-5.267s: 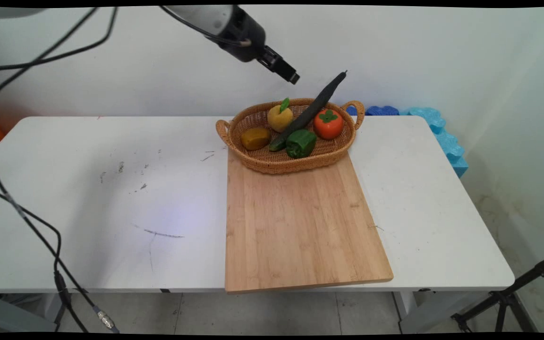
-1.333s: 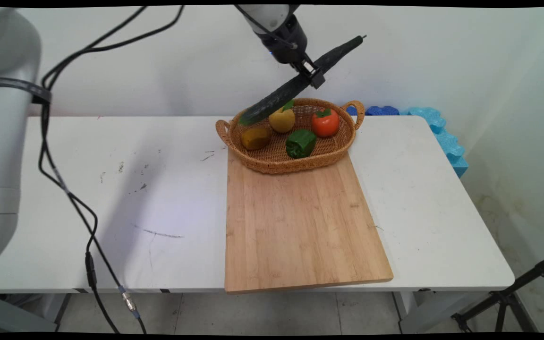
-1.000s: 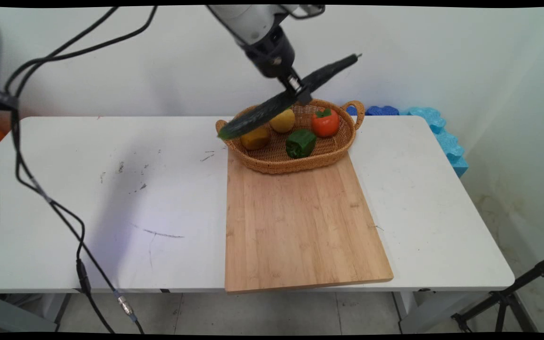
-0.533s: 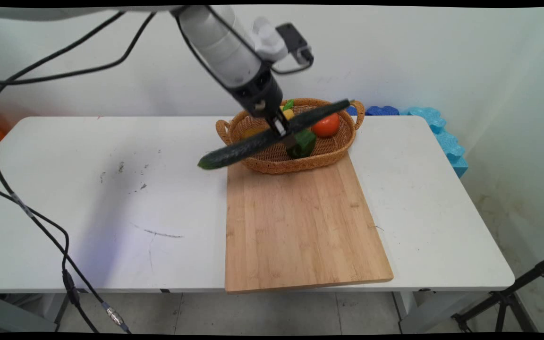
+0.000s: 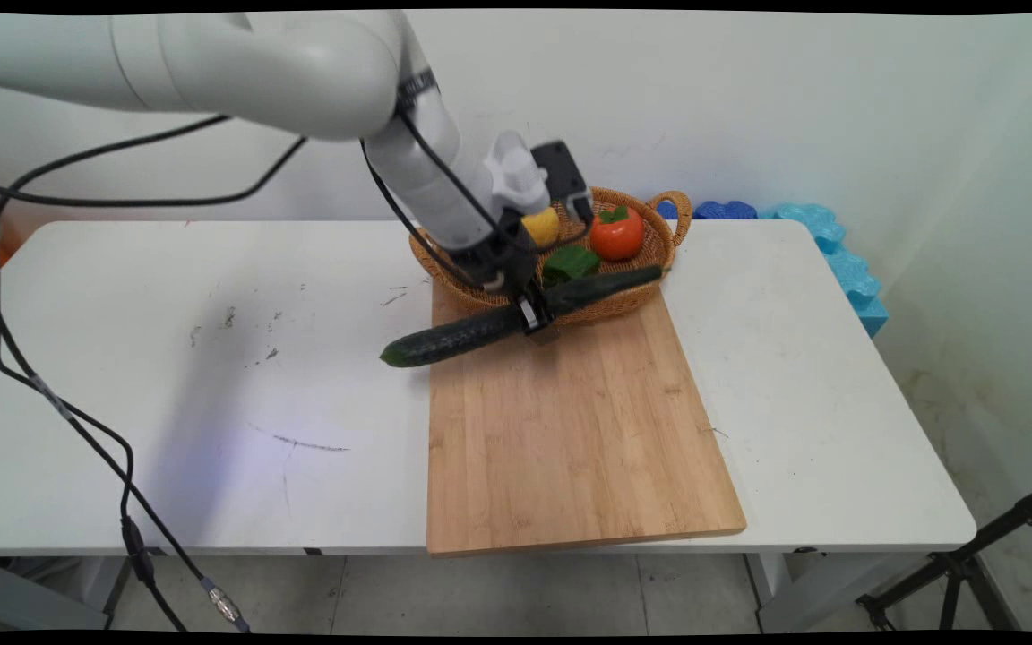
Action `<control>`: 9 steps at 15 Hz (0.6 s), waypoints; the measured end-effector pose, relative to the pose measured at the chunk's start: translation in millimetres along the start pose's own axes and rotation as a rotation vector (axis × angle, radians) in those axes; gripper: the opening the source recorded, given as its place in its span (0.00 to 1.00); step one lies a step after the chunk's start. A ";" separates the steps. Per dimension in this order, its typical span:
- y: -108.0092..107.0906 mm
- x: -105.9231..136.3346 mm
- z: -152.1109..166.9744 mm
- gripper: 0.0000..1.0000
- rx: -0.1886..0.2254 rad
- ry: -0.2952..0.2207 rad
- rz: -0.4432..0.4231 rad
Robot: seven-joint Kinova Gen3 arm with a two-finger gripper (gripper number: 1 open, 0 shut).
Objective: Place the picked object on the cutting board
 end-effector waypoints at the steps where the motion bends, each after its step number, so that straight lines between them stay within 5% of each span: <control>1: 2.2 -1.6 9.4 0.00 0.000 0.000 0.014; 9: 10.2 -8.1 68.2 0.00 -0.011 0.010 0.054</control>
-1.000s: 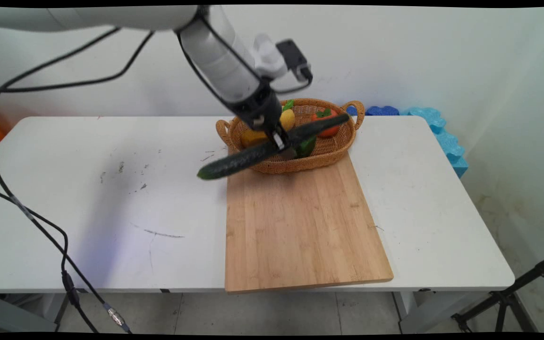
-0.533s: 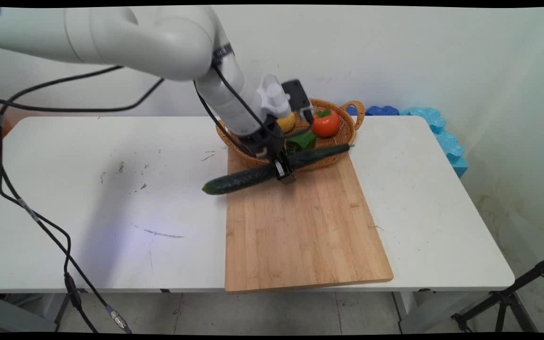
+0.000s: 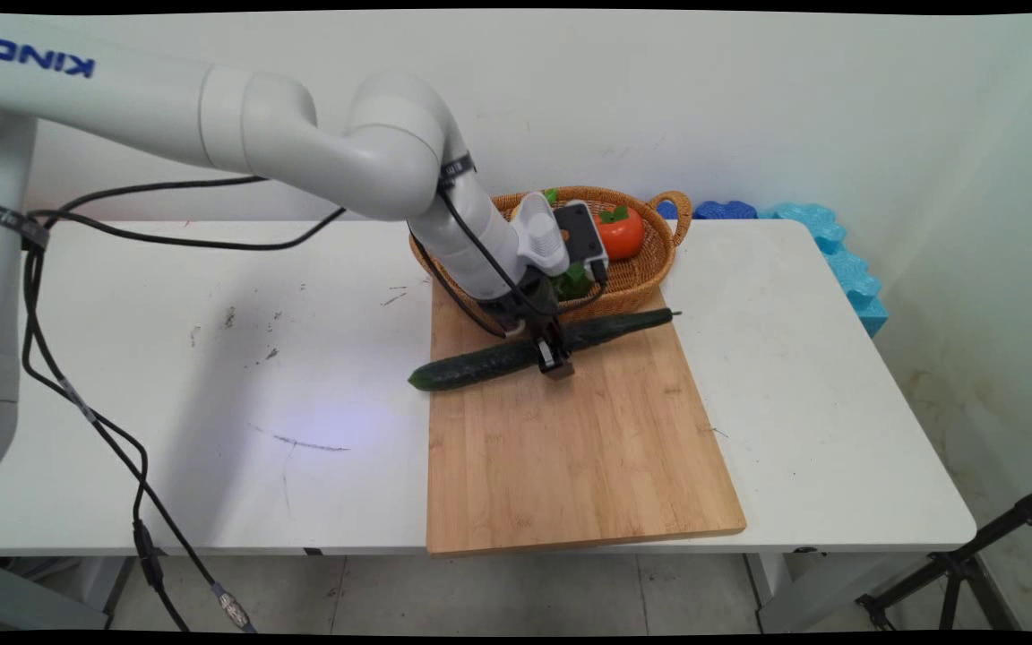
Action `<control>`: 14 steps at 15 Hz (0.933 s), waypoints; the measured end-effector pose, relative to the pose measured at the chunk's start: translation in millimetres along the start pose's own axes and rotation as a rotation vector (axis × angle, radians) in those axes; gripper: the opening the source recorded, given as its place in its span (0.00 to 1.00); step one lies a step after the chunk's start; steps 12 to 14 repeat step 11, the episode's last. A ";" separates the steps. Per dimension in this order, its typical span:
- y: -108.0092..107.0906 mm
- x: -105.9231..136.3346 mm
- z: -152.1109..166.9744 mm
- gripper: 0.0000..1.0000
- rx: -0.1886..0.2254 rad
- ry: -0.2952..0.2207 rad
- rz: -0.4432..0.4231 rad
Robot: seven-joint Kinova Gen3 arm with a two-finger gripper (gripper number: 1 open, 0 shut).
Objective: Place the picked object on the cutting board
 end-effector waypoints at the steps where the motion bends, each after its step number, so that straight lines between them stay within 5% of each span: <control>1: 0.6 -0.1 3.2 0.00 -0.002 0.001 0.001; 4: 3.5 -0.3 15.8 0.00 -0.012 0.007 0.006; 5: 4.3 -0.1 18.5 1.00 -0.014 0.010 0.009; 14: 6.8 2.5 23.0 1.00 -0.026 0.035 0.020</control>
